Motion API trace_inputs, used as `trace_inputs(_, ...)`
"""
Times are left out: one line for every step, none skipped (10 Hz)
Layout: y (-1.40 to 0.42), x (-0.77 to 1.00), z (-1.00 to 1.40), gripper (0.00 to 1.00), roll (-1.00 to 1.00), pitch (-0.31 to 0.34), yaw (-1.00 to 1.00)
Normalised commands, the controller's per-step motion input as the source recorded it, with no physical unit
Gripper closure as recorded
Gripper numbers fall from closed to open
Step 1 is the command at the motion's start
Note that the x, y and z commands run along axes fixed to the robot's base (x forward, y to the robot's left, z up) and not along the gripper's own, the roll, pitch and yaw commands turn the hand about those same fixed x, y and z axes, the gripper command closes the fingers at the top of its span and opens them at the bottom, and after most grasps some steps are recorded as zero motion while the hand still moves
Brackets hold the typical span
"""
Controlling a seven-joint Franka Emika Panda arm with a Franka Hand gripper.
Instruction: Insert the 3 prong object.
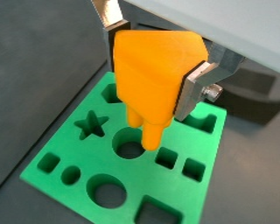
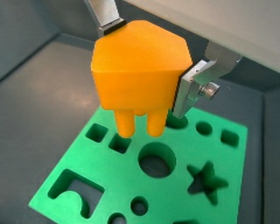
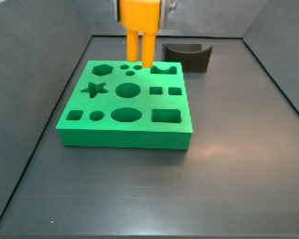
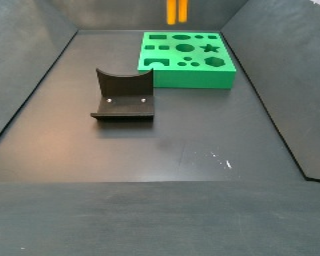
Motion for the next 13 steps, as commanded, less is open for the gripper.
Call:
trace_inputs(0.74, -0.31, -0.22, 1.0, 0.0, 0.0, -0.25)
trace_inputs(0.93, -0.32, -0.11, 1.0, 0.0, -0.01, -0.03)
trace_inputs(0.99, -0.29, -0.05, 1.0, 0.0, -0.019, 0.0)
trace_inputs(1.0, -0.31, -0.07, 1.0, -0.08, -0.027, 0.0)
trace_inputs(0.66, -0.15, -0.12, 1.0, -0.1, 0.0, -0.25)
trace_inputs(0.18, 0.0, -0.15, 1.0, -0.03, 0.0, -0.79)
trace_inputs(0.0, 0.0, -0.25, 1.0, 0.0, 0.019, -1.0)
trace_inputs(0.04, 0.0, -0.21, 1.0, 0.0, 0.004, -0.96)
trace_inputs(0.0, 0.08, -0.07, 1.0, -0.35, -0.141, -0.72)
trace_inputs(0.06, 0.13, -0.02, 1.0, -0.47, -0.281, -0.56)
trace_inputs(0.17, 0.06, 0.0, 1.0, -0.45, -0.363, -0.43)
trace_inputs(0.26, 0.0, -0.15, 1.0, -0.27, -0.389, -0.43)
trace_inputs(0.31, -0.05, -0.45, 1.0, 0.16, -0.216, -0.39)
